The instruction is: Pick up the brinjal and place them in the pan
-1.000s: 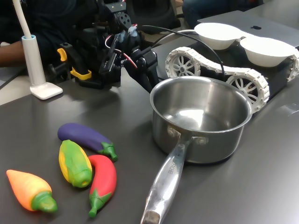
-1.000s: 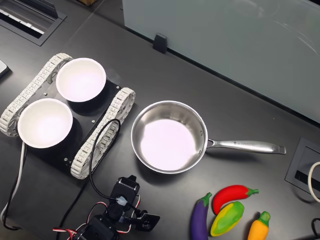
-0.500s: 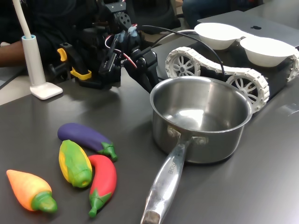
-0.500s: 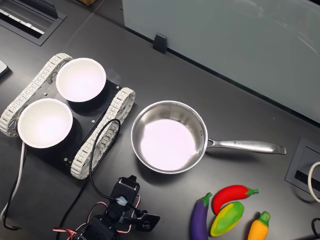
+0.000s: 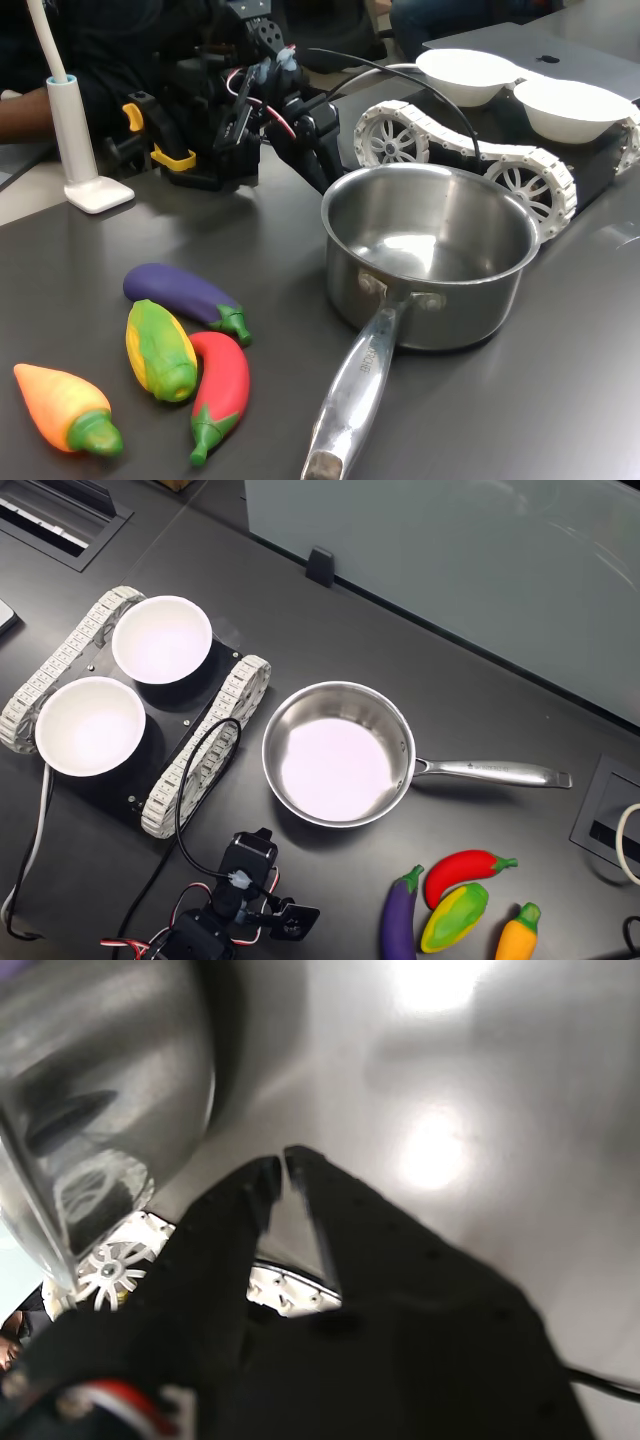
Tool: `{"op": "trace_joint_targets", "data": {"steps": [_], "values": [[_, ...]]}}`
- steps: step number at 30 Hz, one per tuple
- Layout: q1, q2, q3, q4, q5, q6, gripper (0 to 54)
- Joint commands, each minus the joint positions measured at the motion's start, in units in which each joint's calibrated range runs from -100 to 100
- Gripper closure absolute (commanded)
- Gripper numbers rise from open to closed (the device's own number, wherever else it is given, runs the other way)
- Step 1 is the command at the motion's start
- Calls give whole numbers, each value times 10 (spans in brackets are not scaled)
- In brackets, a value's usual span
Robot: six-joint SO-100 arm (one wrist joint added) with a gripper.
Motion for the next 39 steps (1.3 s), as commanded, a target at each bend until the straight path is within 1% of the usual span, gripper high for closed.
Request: {"op": "trace_joint_targets", "data": {"steps": [1, 7, 11, 17, 23, 30, 34, 39], "values": [[-20, 32, -67, 4, -6, 16, 535], [24, 105, -141, 11, 3, 18, 535], [59, 132, -203, 43, 17, 18, 535], [93, 168, -266, 60, 24, 17, 535], [129, 205, -354, 79, 25, 17, 535], [135, 232, -458, 114, 28, 16, 534], [140, 246, -505, 131, 34, 16, 533], [160, 266, -546, 140, 42, 16, 533]]}}
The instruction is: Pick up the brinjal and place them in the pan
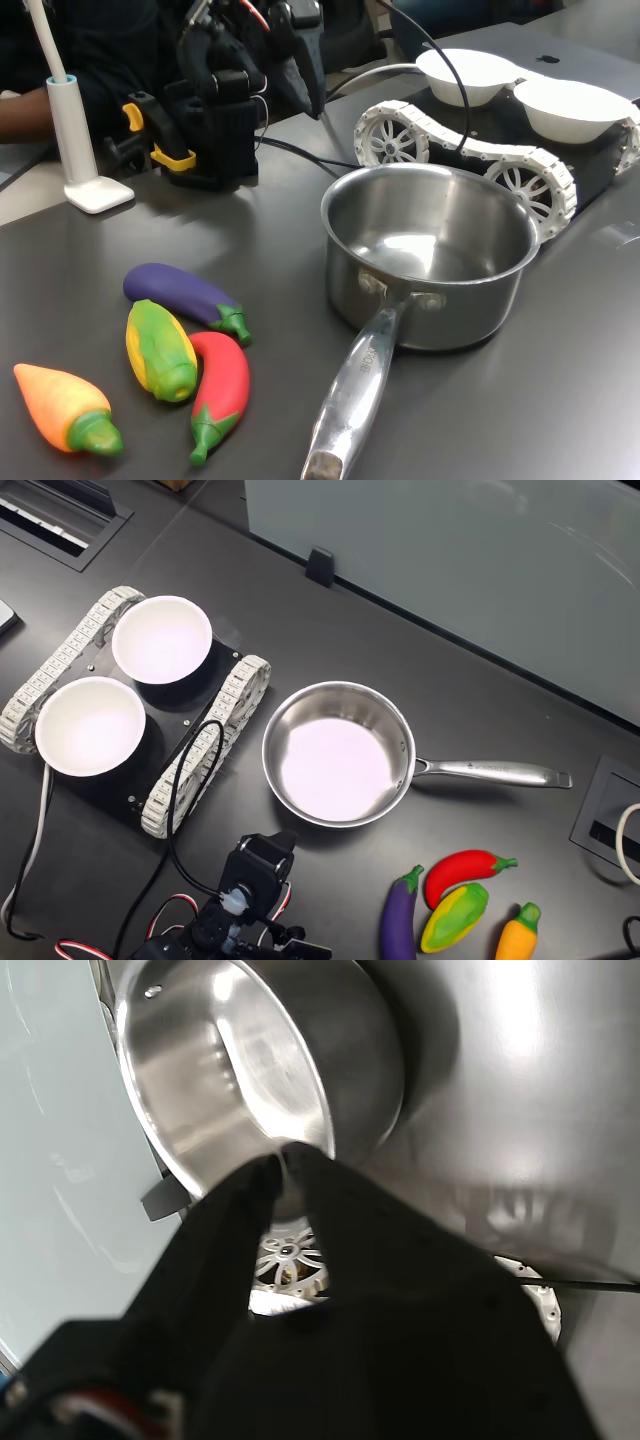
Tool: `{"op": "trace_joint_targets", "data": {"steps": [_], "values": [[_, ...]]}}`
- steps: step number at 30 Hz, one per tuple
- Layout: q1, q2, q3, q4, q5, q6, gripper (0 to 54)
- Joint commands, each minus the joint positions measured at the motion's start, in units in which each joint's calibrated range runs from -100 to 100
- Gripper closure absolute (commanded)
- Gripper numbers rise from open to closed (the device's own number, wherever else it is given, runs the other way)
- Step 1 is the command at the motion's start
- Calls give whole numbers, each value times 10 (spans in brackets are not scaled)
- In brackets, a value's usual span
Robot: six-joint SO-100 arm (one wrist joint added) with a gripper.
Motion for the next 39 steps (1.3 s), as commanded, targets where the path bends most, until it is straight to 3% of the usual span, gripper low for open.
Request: {"op": "trace_joint_targets", "data": {"steps": [1, 28, 39], "values": [[25, 23, -70, 8, 8, 3, 533], [229, 200, -282, 8, 82, -10, 513], [315, 250, -300, 8, 140, -56, 415]]}}
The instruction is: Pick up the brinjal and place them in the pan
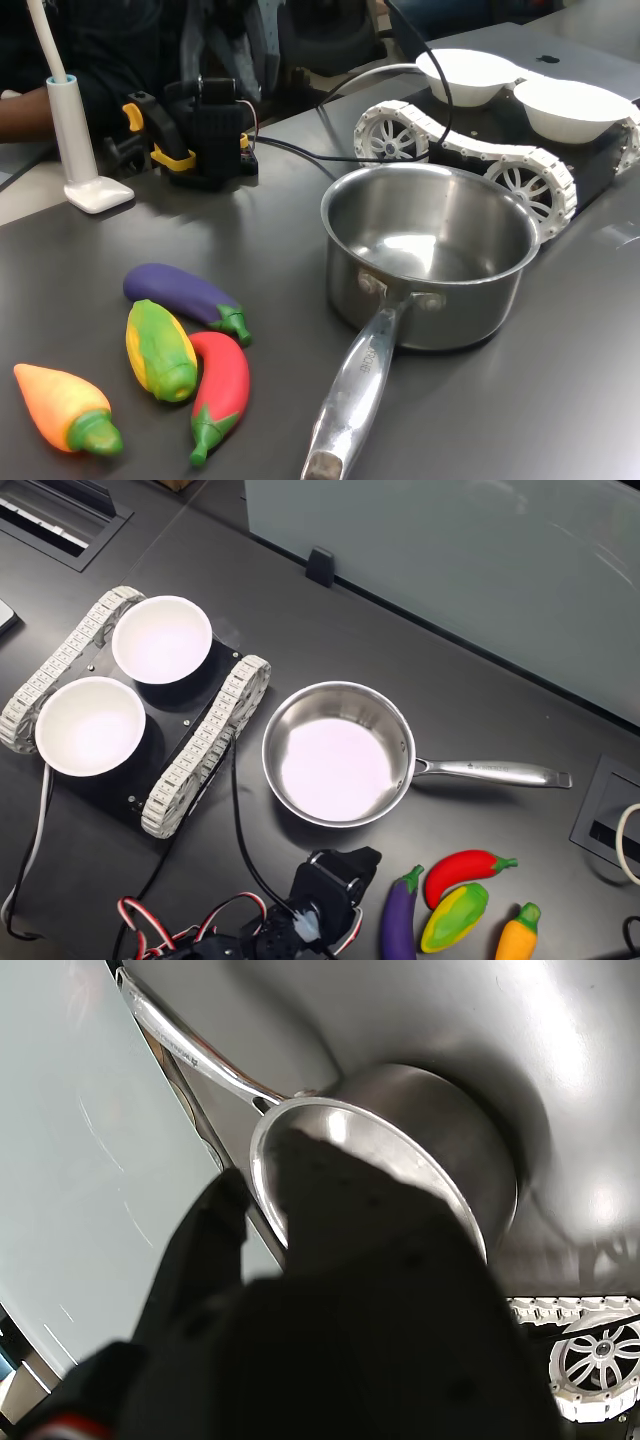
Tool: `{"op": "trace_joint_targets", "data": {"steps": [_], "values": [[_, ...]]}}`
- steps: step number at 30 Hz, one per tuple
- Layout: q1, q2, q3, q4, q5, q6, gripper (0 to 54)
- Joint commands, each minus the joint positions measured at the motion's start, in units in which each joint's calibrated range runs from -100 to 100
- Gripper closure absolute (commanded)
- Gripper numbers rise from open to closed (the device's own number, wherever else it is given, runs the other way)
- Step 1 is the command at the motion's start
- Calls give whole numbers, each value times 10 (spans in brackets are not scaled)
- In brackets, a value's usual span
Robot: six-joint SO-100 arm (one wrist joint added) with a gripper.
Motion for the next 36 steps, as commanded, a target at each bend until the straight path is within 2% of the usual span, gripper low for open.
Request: {"op": "trace_joint_targets", "data": {"steps": [1, 13, 16, 20, 25, 28, 36], "values": [[46, 16, -45, 4, 26, -26, 406], [146, 43, -31, 4, 127, -86, 323], [188, 64, -38, 4, 156, -111, 311], [232, 93, -40, 4, 210, -144, 296], [256, 122, -22, 4, 276, -166, 289], [282, 142, -24, 4, 323, -197, 288], [297, 201, -28, 4, 406, -204, 279]]}}
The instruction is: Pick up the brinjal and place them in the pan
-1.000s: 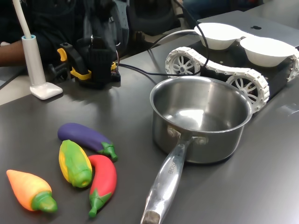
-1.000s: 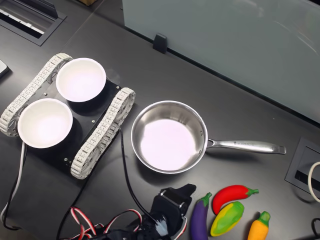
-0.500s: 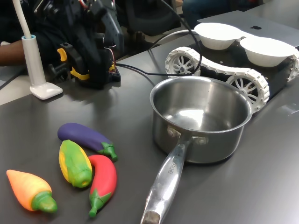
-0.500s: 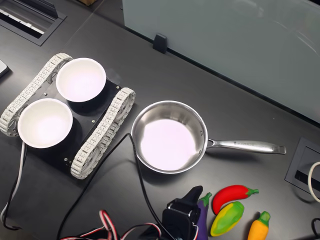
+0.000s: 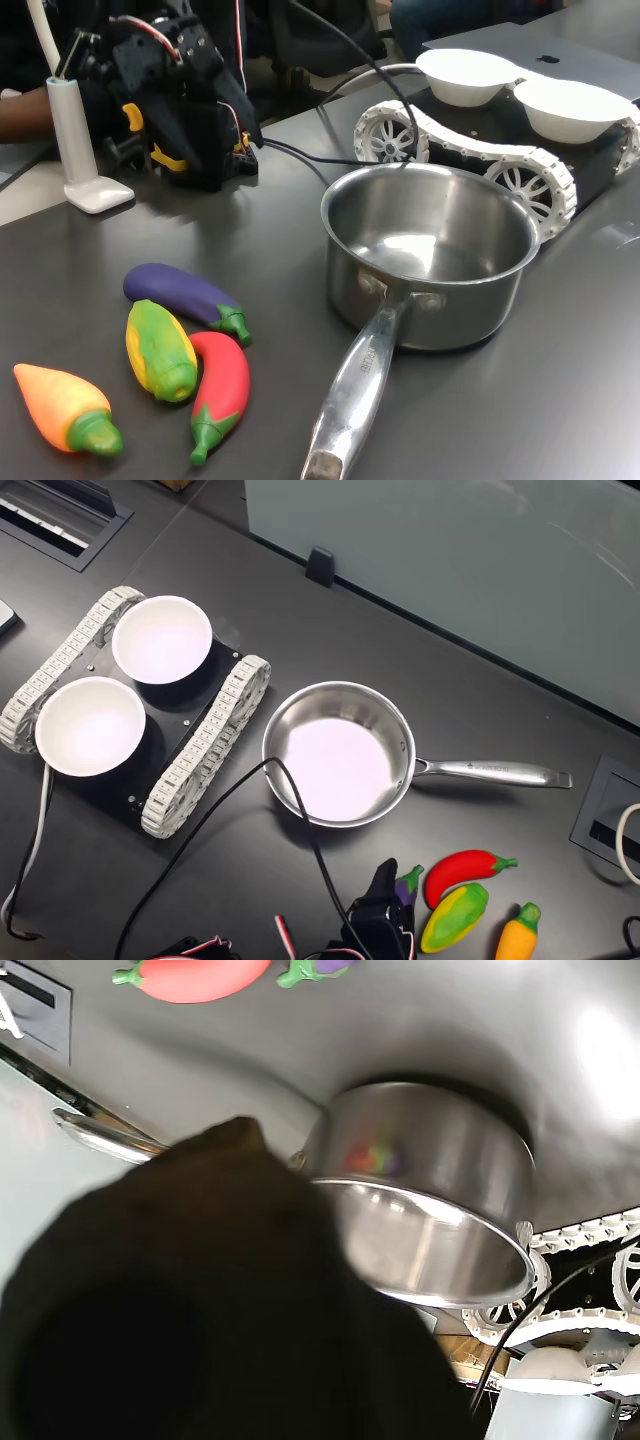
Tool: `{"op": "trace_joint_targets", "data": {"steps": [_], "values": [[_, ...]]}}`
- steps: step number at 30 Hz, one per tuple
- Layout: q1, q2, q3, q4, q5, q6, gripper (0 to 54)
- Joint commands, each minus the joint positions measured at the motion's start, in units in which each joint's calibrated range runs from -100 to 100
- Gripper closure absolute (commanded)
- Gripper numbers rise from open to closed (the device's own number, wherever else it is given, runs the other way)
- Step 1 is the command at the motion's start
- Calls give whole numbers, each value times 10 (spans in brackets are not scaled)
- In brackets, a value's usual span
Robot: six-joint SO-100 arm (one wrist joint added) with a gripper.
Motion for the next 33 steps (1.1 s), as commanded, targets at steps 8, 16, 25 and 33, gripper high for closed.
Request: {"op": "trace_joint_targets", "data": {"steps": [8, 16, 25, 33], "values": [[81, 62, -25, 5, 134, -6, 242], [135, 117, -46, 4, 191, 4, 222], [145, 196, -124, 3, 201, 18, 218], [127, 269, -184, -3, 206, 46, 211]]}}
